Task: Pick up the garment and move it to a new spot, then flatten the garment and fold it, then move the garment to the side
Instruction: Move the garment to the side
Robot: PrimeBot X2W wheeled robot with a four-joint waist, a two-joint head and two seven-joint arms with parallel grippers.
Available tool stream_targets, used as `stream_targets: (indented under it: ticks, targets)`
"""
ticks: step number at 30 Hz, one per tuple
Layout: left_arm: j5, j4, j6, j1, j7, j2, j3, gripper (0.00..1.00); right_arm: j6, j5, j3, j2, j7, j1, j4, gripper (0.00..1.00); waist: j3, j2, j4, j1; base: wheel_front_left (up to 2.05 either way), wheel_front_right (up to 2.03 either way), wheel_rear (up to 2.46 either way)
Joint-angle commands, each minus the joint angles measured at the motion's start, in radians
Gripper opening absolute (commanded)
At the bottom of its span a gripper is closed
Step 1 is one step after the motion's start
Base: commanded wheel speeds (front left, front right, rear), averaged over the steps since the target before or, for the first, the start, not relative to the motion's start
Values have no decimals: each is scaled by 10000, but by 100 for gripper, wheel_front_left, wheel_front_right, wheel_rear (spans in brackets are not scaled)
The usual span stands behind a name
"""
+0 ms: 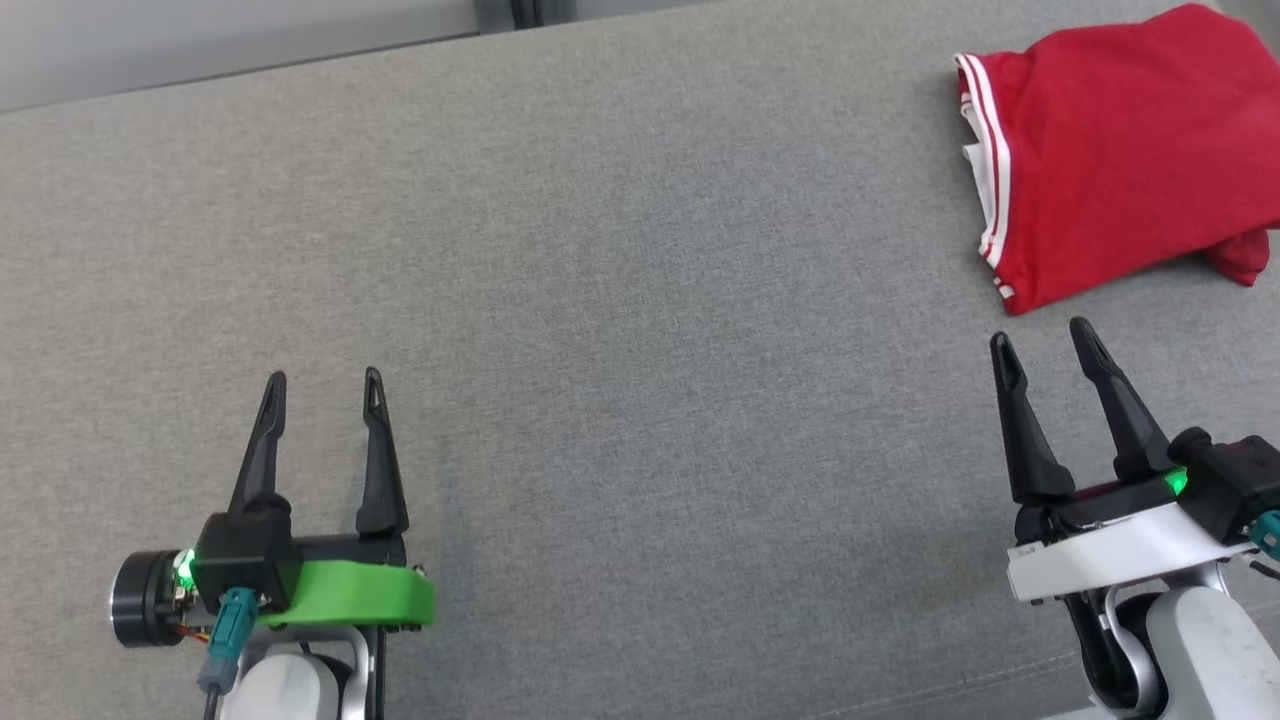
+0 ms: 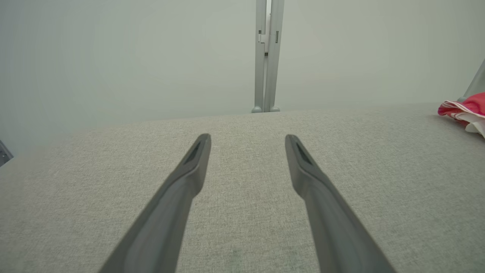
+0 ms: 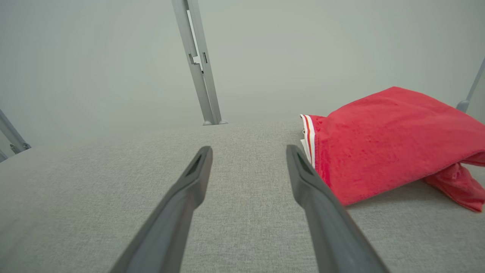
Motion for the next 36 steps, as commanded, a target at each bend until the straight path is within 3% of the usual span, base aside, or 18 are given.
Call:
stream_targets:
  ticks: [1,18,36]
  targets:
    - [-88,36,40,231,-37,1,30,100,-13,-72,-8,29,-28,231,-58,100,-666,0,522,0,0,0,0]
    - [-328,673,-106,1789,-115,225,267,100,-13,-640,-383,126,868,1755,-713,100,-2325,0,964,0,0,0,0]
    - [-355,1027,-379,1668,-116,152,535,100,-13,-657,-406,325,1007,2018,-996,100,-2390,0,953,0,0,0,0]
